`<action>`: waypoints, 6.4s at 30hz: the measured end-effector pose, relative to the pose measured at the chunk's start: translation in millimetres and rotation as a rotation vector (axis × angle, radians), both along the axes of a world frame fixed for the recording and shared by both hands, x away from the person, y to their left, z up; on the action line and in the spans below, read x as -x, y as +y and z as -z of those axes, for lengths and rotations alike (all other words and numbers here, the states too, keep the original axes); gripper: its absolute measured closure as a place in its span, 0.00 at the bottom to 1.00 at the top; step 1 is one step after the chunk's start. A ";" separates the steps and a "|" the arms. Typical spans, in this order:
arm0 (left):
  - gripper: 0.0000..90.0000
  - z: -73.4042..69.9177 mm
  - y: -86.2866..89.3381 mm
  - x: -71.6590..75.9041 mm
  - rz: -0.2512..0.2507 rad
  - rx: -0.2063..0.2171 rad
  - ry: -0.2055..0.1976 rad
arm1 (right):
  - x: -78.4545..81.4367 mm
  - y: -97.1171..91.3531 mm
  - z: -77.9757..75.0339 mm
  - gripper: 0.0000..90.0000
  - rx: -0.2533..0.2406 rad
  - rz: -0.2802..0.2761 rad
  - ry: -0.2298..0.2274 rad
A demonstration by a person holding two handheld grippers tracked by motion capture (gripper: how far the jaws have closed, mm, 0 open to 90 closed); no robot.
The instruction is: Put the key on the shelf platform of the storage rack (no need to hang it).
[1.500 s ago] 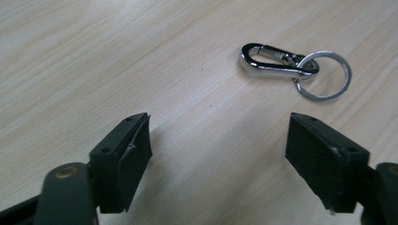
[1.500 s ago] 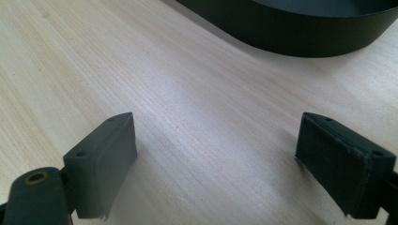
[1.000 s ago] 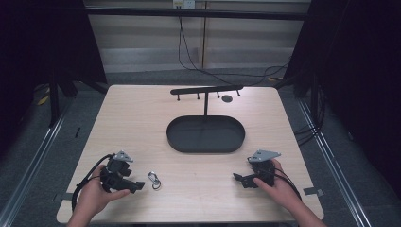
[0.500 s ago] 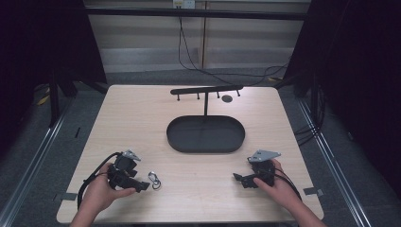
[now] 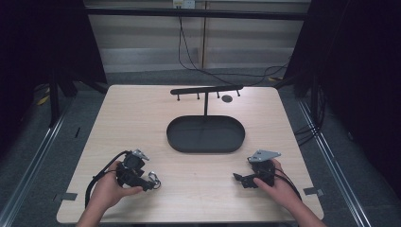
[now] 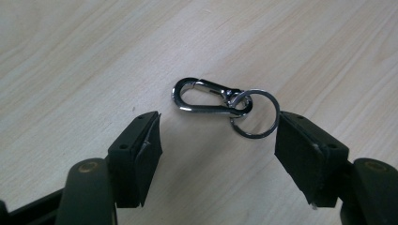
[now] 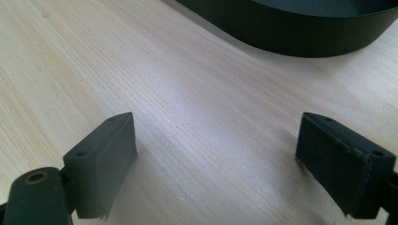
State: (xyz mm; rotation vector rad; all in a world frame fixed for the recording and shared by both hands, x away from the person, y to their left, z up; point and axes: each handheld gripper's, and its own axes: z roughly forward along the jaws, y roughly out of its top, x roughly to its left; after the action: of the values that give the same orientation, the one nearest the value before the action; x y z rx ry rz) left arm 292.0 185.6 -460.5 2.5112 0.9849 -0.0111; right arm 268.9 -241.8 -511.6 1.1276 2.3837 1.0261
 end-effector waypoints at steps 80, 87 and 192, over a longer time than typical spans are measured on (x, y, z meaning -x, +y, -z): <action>0.69 -36.1 -63.9 -33.4 -0.055 -0.056 0.088 | 0.1 0.0 0.1 0.13 0.000 0.001 -0.002; 0.69 -57.0 -70.3 -45.0 -0.053 -0.068 0.085 | 0.1 0.0 0.1 0.13 0.000 0.001 -0.002; 0.69 -91.6 -154.3 -135.9 -0.062 -0.068 0.037 | 0.0 0.1 0.1 0.13 0.000 0.003 -0.005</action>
State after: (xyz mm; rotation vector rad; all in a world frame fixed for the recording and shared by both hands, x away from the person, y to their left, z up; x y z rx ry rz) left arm 427.9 31.3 -368.9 2.5487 1.0954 -0.0060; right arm 268.9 -241.7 -511.7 1.1269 2.3779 1.0265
